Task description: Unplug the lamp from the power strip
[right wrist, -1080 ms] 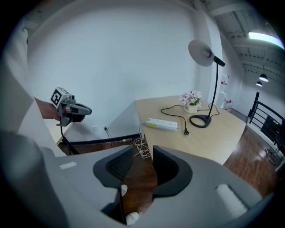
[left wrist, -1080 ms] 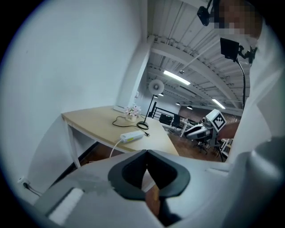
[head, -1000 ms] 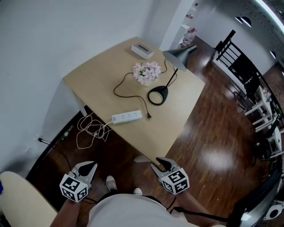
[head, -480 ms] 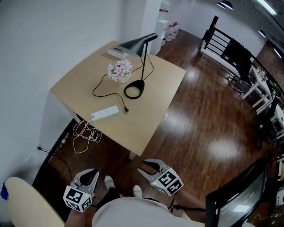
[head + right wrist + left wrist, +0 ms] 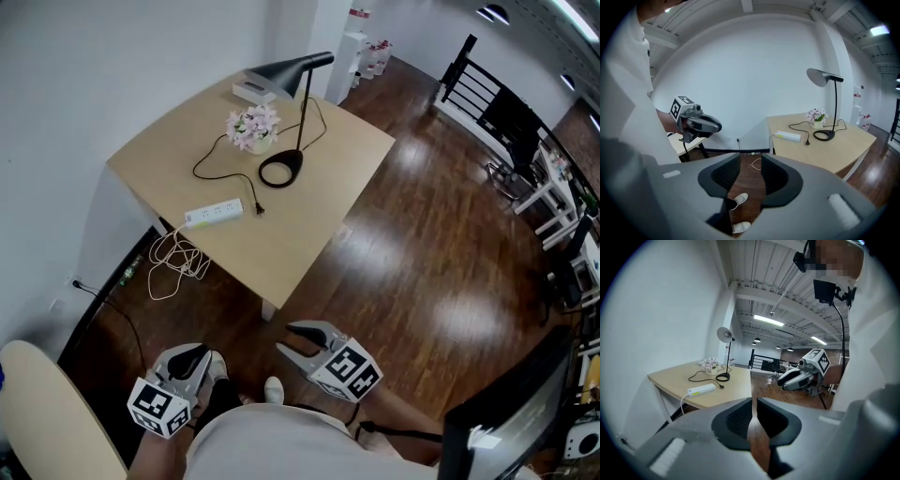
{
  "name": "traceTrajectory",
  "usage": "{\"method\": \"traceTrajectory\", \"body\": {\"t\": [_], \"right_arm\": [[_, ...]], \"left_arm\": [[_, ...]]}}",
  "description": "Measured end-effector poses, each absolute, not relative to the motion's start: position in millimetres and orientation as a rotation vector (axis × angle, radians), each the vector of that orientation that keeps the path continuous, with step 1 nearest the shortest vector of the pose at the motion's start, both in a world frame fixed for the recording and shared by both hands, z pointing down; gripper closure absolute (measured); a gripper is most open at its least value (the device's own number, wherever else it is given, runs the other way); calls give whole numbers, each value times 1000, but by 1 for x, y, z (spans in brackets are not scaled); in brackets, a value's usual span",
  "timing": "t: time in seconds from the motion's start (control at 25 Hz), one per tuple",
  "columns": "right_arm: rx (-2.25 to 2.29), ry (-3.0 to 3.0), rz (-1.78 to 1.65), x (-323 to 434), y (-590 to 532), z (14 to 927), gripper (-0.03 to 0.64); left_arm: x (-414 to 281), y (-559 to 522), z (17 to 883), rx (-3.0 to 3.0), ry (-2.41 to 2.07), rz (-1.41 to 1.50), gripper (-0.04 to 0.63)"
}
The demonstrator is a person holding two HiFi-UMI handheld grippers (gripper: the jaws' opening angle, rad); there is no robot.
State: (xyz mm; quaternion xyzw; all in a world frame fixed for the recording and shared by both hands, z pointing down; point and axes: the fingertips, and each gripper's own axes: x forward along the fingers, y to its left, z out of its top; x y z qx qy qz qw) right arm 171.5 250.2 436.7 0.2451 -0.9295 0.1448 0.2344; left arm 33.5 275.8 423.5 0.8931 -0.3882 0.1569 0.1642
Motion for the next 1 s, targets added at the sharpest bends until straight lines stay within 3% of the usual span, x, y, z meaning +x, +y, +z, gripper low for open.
{"method": "traceTrajectory", "body": {"t": [1.0], "right_arm": [[672,-2584,381,189,283,423,489]], "left_arm": [[60,302,421,2562,-1069,452,555]]}}
